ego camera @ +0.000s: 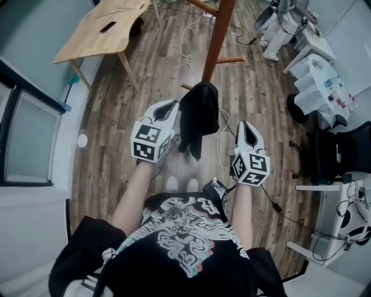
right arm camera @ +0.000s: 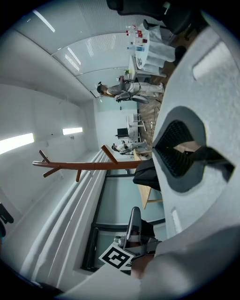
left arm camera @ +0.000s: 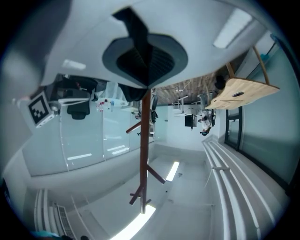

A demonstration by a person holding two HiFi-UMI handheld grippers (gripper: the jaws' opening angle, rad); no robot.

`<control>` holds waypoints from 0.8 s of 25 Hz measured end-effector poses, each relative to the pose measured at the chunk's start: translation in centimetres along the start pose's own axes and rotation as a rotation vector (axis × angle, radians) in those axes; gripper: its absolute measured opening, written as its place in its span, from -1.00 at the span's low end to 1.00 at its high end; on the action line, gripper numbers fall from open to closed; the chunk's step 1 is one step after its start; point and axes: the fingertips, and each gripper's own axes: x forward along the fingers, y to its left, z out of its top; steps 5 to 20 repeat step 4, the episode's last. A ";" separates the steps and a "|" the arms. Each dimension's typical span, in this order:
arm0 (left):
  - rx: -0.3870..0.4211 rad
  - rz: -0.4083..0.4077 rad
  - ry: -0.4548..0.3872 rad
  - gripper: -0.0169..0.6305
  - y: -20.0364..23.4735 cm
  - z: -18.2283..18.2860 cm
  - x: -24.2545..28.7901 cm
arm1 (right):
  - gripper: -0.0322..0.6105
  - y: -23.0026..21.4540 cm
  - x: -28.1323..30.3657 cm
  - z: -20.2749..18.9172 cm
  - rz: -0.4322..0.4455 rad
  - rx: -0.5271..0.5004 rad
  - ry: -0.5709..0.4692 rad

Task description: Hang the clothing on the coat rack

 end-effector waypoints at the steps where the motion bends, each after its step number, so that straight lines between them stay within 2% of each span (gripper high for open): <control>1: -0.002 0.001 -0.002 -0.98 0.2 0.1 -0.1 | -0.90 0.1 0.2 0.0 -0.001 0.003 0.002; 20: -0.007 -0.001 -0.008 -0.98 0.9 0.1 -0.4 | -0.90 0.7 0.6 -0.2 -0.004 0.017 0.013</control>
